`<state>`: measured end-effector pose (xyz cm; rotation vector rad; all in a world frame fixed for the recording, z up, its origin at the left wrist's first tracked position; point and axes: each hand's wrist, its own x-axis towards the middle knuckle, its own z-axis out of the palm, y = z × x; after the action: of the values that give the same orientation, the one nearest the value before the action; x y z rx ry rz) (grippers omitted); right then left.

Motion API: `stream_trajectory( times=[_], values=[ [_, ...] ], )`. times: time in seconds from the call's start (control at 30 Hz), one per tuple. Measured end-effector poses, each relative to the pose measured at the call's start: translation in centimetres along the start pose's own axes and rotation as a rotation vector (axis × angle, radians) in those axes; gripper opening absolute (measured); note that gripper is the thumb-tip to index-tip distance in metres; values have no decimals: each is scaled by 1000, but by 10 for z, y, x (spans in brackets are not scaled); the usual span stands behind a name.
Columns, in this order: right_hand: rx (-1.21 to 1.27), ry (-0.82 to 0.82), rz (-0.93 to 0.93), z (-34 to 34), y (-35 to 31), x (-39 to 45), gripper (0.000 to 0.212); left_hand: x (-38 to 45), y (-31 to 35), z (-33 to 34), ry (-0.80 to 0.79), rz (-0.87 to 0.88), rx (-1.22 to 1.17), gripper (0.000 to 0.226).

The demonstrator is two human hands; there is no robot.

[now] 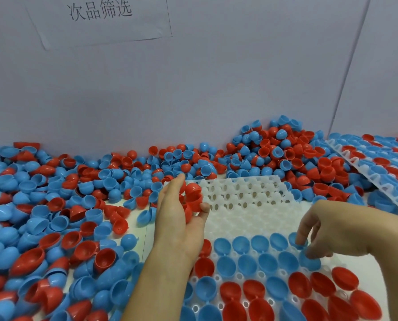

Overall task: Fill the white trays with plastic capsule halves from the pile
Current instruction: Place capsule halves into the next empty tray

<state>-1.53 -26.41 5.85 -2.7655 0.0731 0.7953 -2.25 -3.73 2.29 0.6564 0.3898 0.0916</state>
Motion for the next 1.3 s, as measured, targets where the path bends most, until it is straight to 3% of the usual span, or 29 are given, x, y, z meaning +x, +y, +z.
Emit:
stream_trajectory(
  times=[0.33,0.73,0.93,1.03,1.1,1.2,1.3],
  values=[
    [24,36,25,4,-4,8,13,1,0,0,28,1,-10,33],
    [-8,60,27,6,-7,4,14,-1,2,0,-9,-16,-42,20],
    [18,98,-7,3,-4,-2,13,-3,3,1,-30,-11,-21,30],
    [31,352,-187,4,-12,-4,14,-2,2,1,-52,18,50,35],
    [212,533,-402,8,-32,-2,8,-1,0,0,-79,39,94,34],
    [477,649,-688,22,-71,-7,9,2,-5,-1,-135,86,184,28],
    [536,683,-807,36,-95,-9,13,2,-9,0,-184,122,225,17]
  ],
)
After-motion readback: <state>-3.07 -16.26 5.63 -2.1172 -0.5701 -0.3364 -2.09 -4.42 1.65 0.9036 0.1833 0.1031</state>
